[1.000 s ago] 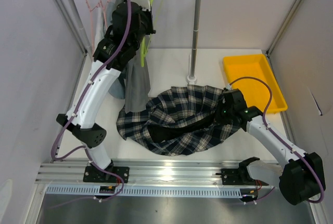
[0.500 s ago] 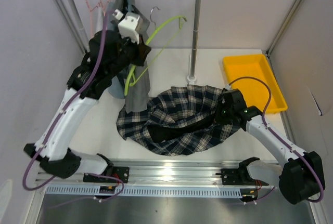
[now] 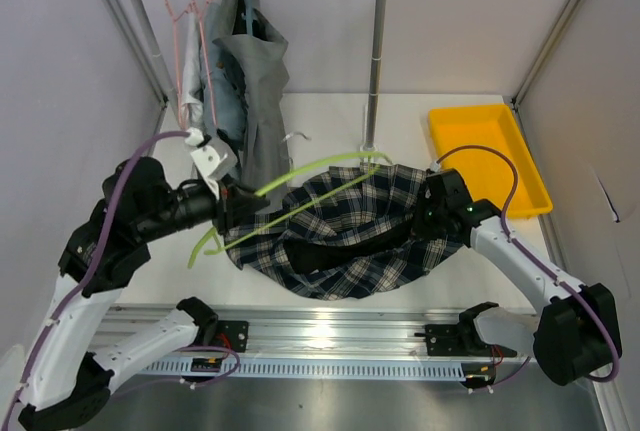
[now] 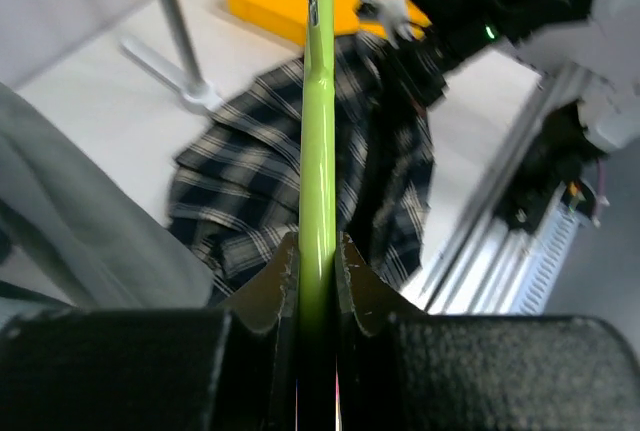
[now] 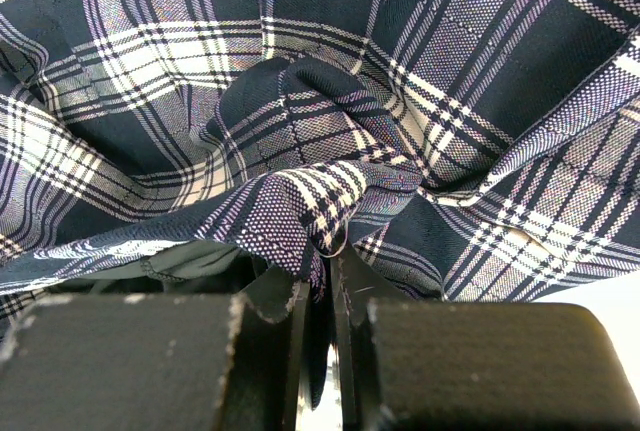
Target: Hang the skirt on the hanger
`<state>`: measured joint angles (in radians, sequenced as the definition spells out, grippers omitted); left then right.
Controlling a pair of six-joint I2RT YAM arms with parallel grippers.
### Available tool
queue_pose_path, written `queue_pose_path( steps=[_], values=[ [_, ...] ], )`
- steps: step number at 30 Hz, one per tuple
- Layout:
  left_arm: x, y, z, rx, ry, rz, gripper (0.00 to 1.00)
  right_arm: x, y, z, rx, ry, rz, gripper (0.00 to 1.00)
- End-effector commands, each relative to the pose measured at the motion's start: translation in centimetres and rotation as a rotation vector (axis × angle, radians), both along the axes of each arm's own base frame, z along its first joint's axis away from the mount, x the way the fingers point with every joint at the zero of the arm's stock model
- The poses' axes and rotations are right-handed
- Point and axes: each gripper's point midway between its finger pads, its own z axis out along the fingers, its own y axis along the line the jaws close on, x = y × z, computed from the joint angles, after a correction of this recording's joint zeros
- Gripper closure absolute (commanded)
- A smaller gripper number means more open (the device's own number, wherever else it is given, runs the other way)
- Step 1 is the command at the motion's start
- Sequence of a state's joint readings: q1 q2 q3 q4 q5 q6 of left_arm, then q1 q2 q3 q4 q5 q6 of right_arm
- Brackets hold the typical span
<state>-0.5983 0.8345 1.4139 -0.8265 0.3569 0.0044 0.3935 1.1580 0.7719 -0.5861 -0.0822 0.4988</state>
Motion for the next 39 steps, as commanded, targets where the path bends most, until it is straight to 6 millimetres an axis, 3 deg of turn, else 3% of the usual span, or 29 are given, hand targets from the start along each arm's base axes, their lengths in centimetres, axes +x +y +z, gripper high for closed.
queue_pose_path(
  steps=[1, 2, 8, 11, 14, 22, 34, 39],
  values=[
    [-2.9, -1.1, -2.9, 0.025, 0.059, -0.169, 1.00, 1.1, 0.1, 1.7, -0.017, -0.045, 0.010, 1.00],
    [-3.2, -1.2, -4.0, 0.036, 0.082, -0.182, 1.00, 1.2, 0.1, 1.8, -0.018, -0.045, 0.010, 1.00],
    [-5.1, -2.3, -6.3, 0.081, 0.159, -0.276, 1.00, 1.5, 0.3, 2.6, -0.017, -0.053, 0.014, 1.00],
    [-5.4, -2.8, -7.1, 0.108, 0.171, -0.289, 1.00, 1.6, 0.4, 3.2, -0.014, -0.061, 0.016, 1.00],
    [-4.2, -2.9, -8.0, 0.153, 0.175, -0.238, 1.00, 1.6, 0.5, 3.6, -0.016, -0.064, 0.022, 1.00],
    [-2.4, -3.4, -6.1, 0.137, 0.105, -0.187, 1.00, 0.9, 0.6, 4.5, -0.033, -0.077, 0.035, 1.00],
    [-1.9, -4.9, -7.7, 0.155, 0.138, -0.235, 1.00, 0.5, 0.4, 5.3, -0.034, -0.094, 0.038, 1.00],
    [-1.4, -5.8, -8.4, 0.161, 0.155, -0.247, 1.00, 0.8, 1.1, 7.0, -0.025, -0.125, 0.053, 1.00]
  ],
)
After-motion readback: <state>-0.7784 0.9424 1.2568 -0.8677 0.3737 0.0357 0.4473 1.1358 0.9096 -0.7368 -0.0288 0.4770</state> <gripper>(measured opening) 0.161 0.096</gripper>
